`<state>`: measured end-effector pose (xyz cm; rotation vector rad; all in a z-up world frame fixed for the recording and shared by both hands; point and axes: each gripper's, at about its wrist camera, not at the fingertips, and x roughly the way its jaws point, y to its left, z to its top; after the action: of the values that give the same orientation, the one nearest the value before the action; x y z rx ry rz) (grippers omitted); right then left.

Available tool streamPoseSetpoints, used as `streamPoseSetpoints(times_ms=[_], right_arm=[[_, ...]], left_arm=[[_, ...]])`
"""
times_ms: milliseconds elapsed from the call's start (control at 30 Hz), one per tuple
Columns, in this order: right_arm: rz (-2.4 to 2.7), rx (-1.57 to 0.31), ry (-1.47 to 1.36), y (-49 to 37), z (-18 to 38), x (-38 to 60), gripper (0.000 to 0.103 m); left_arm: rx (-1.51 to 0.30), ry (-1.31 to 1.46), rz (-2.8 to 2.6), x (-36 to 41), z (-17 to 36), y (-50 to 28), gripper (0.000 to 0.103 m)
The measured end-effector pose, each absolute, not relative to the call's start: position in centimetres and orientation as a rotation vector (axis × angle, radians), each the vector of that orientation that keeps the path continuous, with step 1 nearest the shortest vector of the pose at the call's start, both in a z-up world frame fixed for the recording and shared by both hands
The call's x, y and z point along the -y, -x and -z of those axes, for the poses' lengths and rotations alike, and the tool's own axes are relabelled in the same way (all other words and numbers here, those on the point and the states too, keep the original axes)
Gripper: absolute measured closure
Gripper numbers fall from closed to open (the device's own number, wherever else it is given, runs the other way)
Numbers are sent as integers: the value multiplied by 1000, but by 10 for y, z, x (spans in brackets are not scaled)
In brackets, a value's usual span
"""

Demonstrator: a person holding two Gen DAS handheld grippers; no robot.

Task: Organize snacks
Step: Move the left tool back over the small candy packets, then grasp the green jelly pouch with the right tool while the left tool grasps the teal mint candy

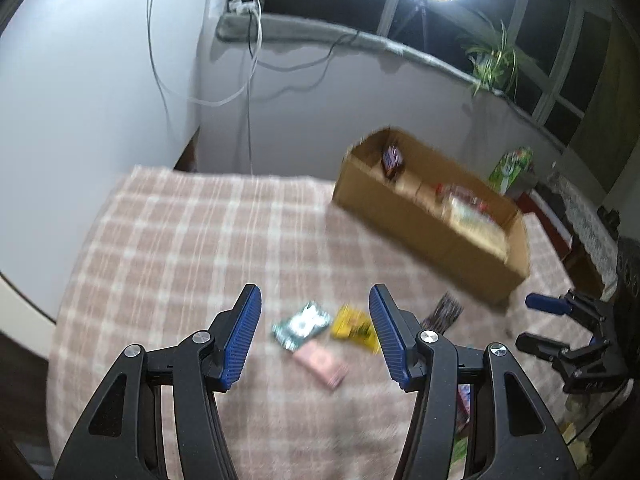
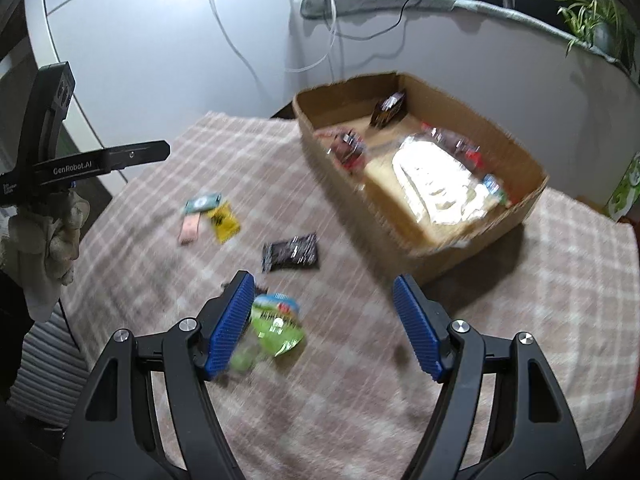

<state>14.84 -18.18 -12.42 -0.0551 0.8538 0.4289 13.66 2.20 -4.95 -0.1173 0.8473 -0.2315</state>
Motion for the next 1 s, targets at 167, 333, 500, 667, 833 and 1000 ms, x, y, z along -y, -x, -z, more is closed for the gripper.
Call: streamPoseSetpoints(times_ms=[167,333,500,667,833,1000], right_arm=[[-455,-896,51,-146,140,173,28],[-486,-926,48,-146,148,167,32],[-504,-958,60,-150,155,162,43],[-505,-979,56,-155,162,162,46],[-509,-998,52,-161,169,161,50],[-512,-998,68,-162,168,158,51]], left_arm=[[-901,85,239,-21,71,-134,59],[-937,51,256,-16,83,-138,63],[-967,4,269,-10,95,-141,63],[-982,-35,266,-5,103,-146,63],[-993,-84,255,-2,109,-155,66],[-989,-146,265,3,114,-159,66]])
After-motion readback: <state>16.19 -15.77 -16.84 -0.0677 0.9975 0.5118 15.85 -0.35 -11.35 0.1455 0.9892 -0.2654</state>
